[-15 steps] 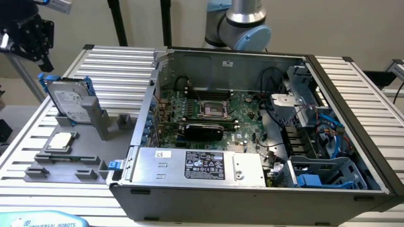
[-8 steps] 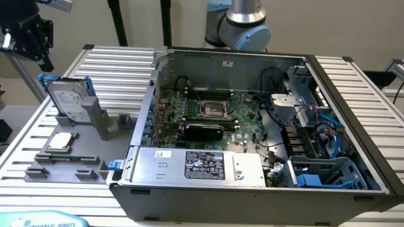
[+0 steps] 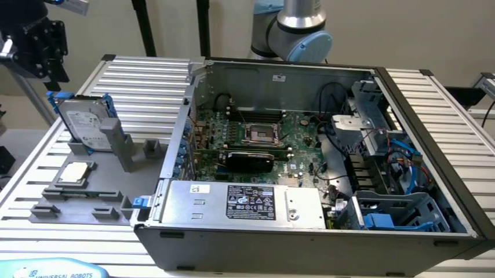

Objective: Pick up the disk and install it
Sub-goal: 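Pick up the disk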

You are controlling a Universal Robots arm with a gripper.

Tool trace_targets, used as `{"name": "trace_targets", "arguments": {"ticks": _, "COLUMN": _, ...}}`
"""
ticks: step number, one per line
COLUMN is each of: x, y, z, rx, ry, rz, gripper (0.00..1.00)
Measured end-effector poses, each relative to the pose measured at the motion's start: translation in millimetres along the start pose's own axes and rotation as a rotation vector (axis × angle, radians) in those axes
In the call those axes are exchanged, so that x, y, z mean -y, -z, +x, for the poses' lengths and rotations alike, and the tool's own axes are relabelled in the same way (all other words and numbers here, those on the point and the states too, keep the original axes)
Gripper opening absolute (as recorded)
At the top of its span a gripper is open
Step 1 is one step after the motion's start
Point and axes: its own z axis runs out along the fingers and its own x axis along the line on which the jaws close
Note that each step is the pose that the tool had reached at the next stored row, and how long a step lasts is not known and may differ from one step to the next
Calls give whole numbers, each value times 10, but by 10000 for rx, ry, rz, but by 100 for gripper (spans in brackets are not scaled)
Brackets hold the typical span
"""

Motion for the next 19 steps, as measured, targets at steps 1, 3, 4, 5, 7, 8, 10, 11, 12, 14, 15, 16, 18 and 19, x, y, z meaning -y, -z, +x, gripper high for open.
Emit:
{"name": "trace_targets", "arguments": {"ticks": 1, "x": 0, "y": 0, "z": 0, "rx": 0, "ry": -1, "rz": 0, "gripper": 36}}
{"name": "trace_targets", "arguments": {"ticks": 3, "x": 0, "y": 0, "z": 0, "rx": -1, "ry": -1, "rz": -1, "gripper": 47}}
{"name": "trace_targets", "arguments": {"ticks": 4, "x": 0, "y": -3, "z": 0, "rx": -1, "ry": 0, "rz": -1, "gripper": 47}}
{"name": "trace_targets", "arguments": {"ticks": 5, "x": 1, "y": -8, "z": 0, "rx": 1, "ry": 0, "rz": 1, "gripper": 47}}
{"name": "trace_targets", "arguments": {"ticks": 7, "x": 1, "y": -28, "z": 0, "rx": 0, "ry": 0, "rz": 0, "gripper": 54}}
{"name": "trace_targets", "arguments": {"ticks": 8, "x": 1, "y": -46, "z": 0, "rx": 0, "ry": 0, "rz": 1, "gripper": 54}}
{"name": "trace_targets", "arguments": {"ticks": 10, "x": 0, "y": -82, "z": -1, "rx": 1, "ry": -1, "rz": 7, "gripper": 54}}
{"name": "trace_targets", "arguments": {"ticks": 11, "x": -1, "y": -100, "z": -1, "rx": 1, "ry": -1, "rz": 9, "gripper": 54}}
{"name": "trace_targets", "arguments": {"ticks": 12, "x": -2, "y": -118, "z": -2, "rx": 1, "ry": -1, "rz": 10, "gripper": 54}}
{"name": "trace_targets", "arguments": {"ticks": 14, "x": -3, "y": -154, "z": -4, "rx": 0, "ry": 0, "rz": 10, "gripper": 54}}
{"name": "trace_targets", "arguments": {"ticks": 15, "x": -3, "y": -172, "z": -6, "rx": 1, "ry": 0, "rz": 10, "gripper": 54}}
{"name": "trace_targets", "arguments": {"ticks": 16, "x": -3, "y": -191, "z": -8, "rx": 1, "ry": 0, "rz": 11, "gripper": 54}}
{"name": "trace_targets", "arguments": {"ticks": 18, "x": -3, "y": -227, "z": -10, "rx": 0, "ry": 1, "rz": 10, "gripper": 54}}
{"name": "trace_targets", "arguments": {"ticks": 19, "x": -3, "y": -246, "z": -11, "rx": 1, "ry": 0, "rz": 11, "gripper": 54}}
